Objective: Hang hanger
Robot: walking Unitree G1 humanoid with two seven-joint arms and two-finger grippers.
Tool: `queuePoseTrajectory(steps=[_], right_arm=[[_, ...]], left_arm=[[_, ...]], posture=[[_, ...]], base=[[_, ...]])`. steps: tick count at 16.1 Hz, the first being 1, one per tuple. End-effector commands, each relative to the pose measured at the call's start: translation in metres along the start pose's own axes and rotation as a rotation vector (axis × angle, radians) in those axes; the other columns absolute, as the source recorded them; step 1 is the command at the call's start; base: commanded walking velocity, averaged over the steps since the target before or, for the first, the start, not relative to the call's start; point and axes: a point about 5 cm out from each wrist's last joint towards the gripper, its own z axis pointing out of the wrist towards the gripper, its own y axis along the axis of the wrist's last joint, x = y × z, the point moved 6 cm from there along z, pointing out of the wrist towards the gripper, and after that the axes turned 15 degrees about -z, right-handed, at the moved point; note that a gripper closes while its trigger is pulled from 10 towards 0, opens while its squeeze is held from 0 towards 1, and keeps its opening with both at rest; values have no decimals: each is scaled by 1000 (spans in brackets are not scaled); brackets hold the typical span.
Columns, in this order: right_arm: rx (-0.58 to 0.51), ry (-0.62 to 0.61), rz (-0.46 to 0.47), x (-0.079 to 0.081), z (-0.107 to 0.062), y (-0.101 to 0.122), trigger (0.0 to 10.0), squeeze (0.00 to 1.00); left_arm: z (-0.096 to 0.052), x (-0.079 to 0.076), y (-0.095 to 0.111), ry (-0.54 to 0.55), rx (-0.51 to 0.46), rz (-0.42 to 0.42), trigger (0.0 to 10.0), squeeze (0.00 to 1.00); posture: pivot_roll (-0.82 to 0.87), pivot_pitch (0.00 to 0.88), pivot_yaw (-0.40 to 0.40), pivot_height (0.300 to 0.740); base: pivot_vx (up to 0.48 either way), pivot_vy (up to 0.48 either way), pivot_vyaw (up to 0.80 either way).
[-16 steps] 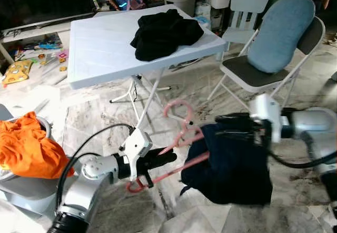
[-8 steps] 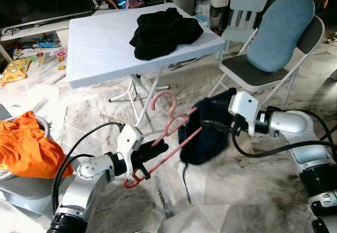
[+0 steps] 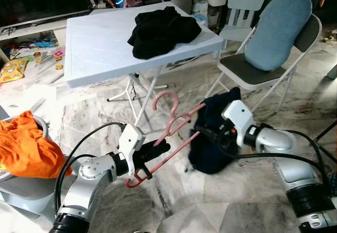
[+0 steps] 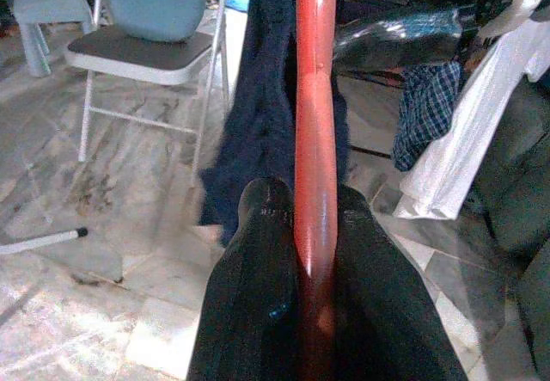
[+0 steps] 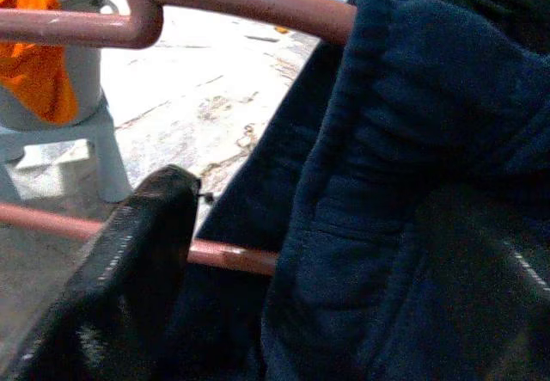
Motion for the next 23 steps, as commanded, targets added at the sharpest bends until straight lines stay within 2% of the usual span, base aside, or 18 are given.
queuePoseTrajectory(steps=[1, 2, 3, 4, 5, 10, 17, 23], right_arm=[[2, -37, -7, -10, 1, 6, 10000, 1000], [10, -50, -6, -12, 1, 5, 10000, 1000], [44, -101, 4, -22, 3, 2, 10000, 933], [59, -126, 17, -26, 5, 0, 9176, 765], [69, -138, 25, -27, 6, -1, 0, 0], [66, -123, 33, -23, 10, 2, 0, 0], [54, -119, 66, -26, 0, -1, 0, 0], [20, -147, 154, -42, -11, 1, 0, 0]], left_arm=[[2, -2, 16, -25, -49, 39, 0, 0], [2, -2, 16, -25, -50, 41, 0, 0], [2, -3, 18, -25, -58, 41, 0, 0], [3, -4, 18, -26, -61, 40, 0, 0], [3, -5, 18, -27, -62, 39, 0, 0], [1, -3, 17, -17, -63, 39, 0, 0], [2, -1, 17, -5, -70, 37, 0, 0], [1, 3, 17, 12, -69, 46, 0, 0]], posture=[[-137, 0, 59, 740], [-138, 0, 58, 740], [-137, 0, 57, 740], [-135, 0, 56, 740], [-132, 0, 55, 740], [-136, 0, 53, 740], [-140, 0, 54, 740], [-141, 0, 55, 740]], base=[[0, 0, 0], [0, 0, 0], [0, 0, 0], [0, 0, 0], [0, 0, 0], [0, 0, 0], [0, 0, 0], [0, 0, 0]])
